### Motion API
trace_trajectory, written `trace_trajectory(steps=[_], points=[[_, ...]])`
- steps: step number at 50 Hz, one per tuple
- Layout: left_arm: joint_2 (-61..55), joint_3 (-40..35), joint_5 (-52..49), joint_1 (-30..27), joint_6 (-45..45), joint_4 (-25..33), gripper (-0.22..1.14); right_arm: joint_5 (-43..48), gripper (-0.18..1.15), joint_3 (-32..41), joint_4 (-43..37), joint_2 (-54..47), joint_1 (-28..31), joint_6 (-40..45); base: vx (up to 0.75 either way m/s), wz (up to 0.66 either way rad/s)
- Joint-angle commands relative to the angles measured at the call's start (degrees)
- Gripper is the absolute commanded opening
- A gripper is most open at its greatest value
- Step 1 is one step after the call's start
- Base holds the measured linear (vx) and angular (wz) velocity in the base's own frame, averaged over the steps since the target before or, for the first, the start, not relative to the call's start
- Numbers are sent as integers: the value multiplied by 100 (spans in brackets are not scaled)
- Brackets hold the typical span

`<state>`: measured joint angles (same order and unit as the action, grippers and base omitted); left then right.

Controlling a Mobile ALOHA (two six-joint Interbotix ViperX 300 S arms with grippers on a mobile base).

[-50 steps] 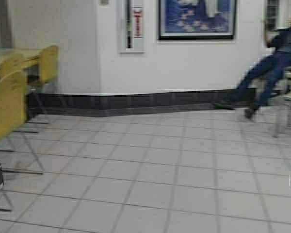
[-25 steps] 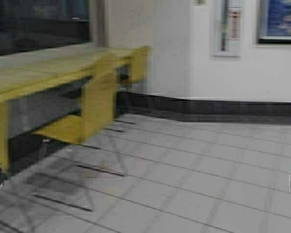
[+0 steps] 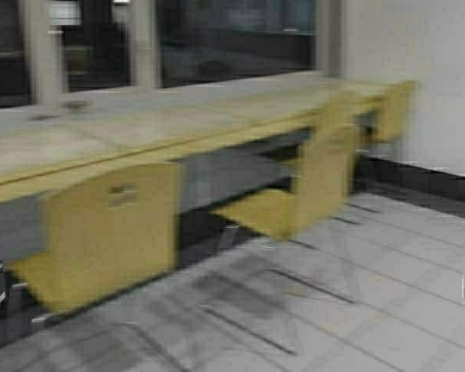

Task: Push the chairs under the table

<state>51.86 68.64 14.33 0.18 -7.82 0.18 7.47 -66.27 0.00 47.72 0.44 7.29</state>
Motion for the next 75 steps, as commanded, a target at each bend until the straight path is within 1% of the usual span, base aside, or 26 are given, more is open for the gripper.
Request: trace_trajectory(steps=[1, 9, 21, 27, 40, 48, 54, 60, 69, 75], points=[[-18, -123, -35, 0, -62, 9, 3, -123, 5, 185, 9, -18, 9, 18, 21, 78], [-26, -105, -88, -9, -97, 18, 3, -211, 5, 167, -18, -53, 53, 53, 20, 80], [-35, -149, -88, 0, -149, 35, 3, -264, 5, 229, 0, -229, 598, 9, 17, 73], [-62, -158, -88, 0, -229, 35, 3, -290, 5, 272, 0, -360, 738, 9, 15, 56], [-79, -167, -79, -9, -299, 44, 3, -615, 5, 422, 9, -606, 756, 18, 15, 40], [-167, -193, -88, 0, -378, 44, 3, -650, 5, 431, -18, -659, 756, 35, 14, 30], [-378, -141, -114, -9, -642, 44, 3, -853, 5, 422, -141, -721, 914, 132, 14, 29], [-826, -220, -308, 97, -1020, 44, 3, -1230, 5, 633, -510, -993, 1178, 554, 14, 25], [-1529, -290, -756, 325, -1758, 88, 5, -1389, 5, 976, -703, -1802, 1547, 1143, 14, 21], [-2039, -422, -791, 536, -2294, 316, 9, -1204, 5, 1169, -782, -2514, 1758, 1494, 12, 19]])
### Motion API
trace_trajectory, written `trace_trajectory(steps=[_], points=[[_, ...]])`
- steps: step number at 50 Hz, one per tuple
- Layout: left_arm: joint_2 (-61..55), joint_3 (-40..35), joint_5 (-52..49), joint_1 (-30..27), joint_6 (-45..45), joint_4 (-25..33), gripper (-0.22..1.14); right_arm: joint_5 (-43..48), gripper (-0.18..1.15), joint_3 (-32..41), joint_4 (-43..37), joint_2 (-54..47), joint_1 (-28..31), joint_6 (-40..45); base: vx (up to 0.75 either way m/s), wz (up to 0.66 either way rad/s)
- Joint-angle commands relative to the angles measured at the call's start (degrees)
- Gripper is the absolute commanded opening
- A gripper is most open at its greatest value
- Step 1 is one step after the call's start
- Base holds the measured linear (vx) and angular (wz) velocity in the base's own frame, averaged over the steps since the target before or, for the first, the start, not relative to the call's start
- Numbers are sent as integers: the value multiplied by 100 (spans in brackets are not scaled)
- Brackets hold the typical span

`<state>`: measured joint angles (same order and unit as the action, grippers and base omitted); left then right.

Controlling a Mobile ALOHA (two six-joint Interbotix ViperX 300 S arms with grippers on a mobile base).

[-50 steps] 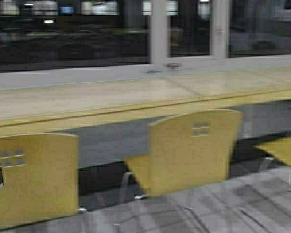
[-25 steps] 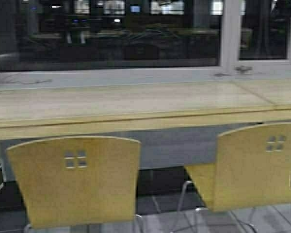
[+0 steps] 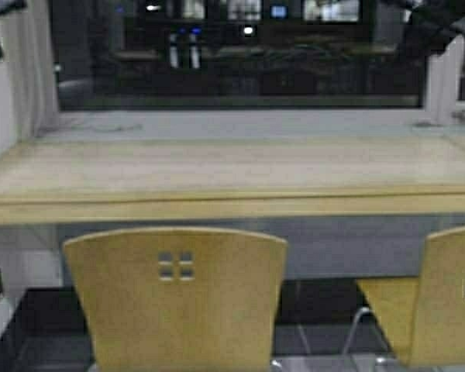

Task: Push the chairs under the table

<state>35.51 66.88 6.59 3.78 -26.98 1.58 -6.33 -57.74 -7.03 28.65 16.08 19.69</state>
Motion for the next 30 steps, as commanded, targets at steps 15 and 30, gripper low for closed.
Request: trace_trajectory(steps=[15, 30], points=[[-2136, -800, -44, 545, -1063, 756, 45, 396, 24, 940, -870, -2698, 290, 914, 13, 15], [-3278, -967, -264, 1222, -1257, 2074, 84, 255, 91, 1090, -2250, -3612, 290, 1028, 16, 13]])
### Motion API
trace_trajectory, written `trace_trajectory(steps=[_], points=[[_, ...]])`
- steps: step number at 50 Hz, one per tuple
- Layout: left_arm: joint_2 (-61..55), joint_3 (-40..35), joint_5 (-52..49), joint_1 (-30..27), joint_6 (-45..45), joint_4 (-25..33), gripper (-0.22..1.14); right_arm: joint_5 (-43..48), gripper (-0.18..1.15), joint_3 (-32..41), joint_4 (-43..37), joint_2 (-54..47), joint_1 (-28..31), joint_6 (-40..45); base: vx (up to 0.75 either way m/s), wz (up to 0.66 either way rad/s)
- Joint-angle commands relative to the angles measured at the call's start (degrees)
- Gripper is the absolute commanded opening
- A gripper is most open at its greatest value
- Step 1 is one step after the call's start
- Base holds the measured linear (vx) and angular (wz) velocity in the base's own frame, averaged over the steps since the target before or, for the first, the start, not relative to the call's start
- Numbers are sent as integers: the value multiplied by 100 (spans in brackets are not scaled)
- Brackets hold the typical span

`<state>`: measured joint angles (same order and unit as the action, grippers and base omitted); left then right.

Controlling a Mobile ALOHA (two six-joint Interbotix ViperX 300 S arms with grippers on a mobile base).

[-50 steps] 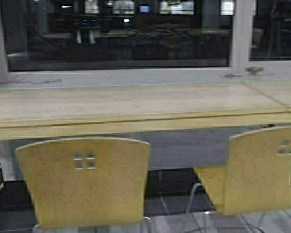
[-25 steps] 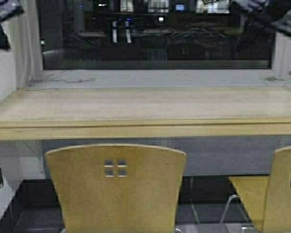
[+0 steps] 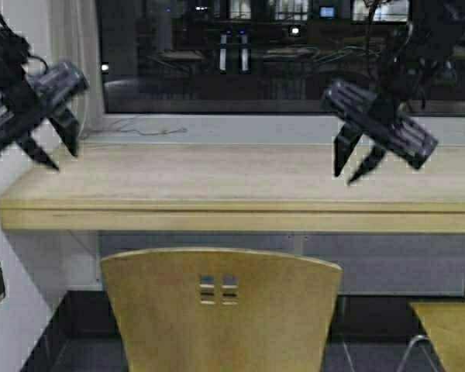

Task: Push the chairs under the table

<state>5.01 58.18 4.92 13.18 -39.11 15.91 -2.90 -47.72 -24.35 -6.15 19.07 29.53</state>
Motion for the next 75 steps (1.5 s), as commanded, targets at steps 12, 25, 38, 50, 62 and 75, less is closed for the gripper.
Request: trace_trajectory(steps=[12, 25, 38, 50, 62, 75], points=[[-773, -369, -132, 782, -44, 1969, 84, -281, 92, 264, -1758, -448, 0, 132, 12, 10], [-1749, -896, -369, 905, 0, 2874, 84, -439, 92, 536, -2391, -1072, 26, 149, 7, 1], [-1978, -993, -404, 976, -35, 2918, 84, -396, 92, 404, -2443, -1160, 44, 158, 11, -8], [-2030, -580, -325, 1116, -35, 3076, 84, -387, 92, 193, -2443, -1248, 220, 149, 12, -7], [-2338, -510, -246, 1151, 0, 3111, 84, -396, 92, 378, -2461, -1521, 448, 158, 8, -1], [-2672, -791, -167, 1151, -18, 3111, 84, -352, 92, 475, -2663, -1775, 483, 167, 5, 1]])
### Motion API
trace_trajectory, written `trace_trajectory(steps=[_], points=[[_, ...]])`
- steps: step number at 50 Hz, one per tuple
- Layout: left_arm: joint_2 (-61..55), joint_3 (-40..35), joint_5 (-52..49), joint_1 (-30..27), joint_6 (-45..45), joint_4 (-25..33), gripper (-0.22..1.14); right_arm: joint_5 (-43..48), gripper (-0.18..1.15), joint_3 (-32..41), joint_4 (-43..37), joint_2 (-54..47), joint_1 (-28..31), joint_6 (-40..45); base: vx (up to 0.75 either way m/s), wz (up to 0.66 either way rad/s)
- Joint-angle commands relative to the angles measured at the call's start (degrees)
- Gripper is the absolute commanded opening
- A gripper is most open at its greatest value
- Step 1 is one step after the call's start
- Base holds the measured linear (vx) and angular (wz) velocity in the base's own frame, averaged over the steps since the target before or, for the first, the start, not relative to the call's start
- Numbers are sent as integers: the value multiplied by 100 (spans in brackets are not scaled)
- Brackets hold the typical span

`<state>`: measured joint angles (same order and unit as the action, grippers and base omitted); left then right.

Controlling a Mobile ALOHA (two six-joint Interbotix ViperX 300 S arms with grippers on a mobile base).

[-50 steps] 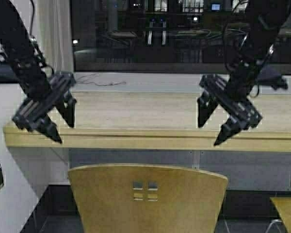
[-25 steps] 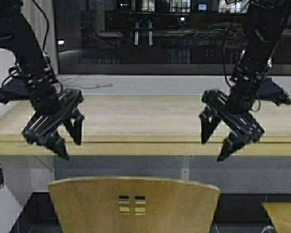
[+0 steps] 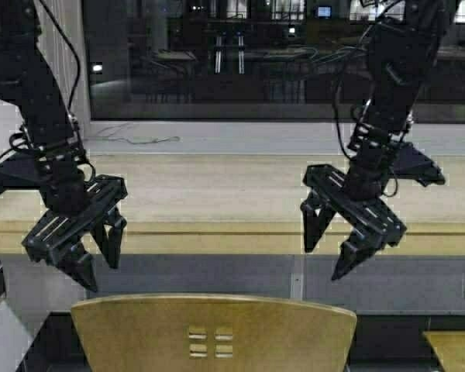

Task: Push the chairs under the table

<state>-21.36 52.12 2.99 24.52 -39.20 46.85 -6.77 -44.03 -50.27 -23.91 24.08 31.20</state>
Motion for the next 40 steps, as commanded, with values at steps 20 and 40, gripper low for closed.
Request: trace_trajectory(steps=[20, 40], points=[[-519, -642, 26, 26, -35, 185, 84, -53, 92, 642, -352, -606, 114, 0, 2, 0], [-1134, -984, 18, 35, 0, 325, 84, -158, 92, 896, -721, -1116, 369, 0, 0, 0]])
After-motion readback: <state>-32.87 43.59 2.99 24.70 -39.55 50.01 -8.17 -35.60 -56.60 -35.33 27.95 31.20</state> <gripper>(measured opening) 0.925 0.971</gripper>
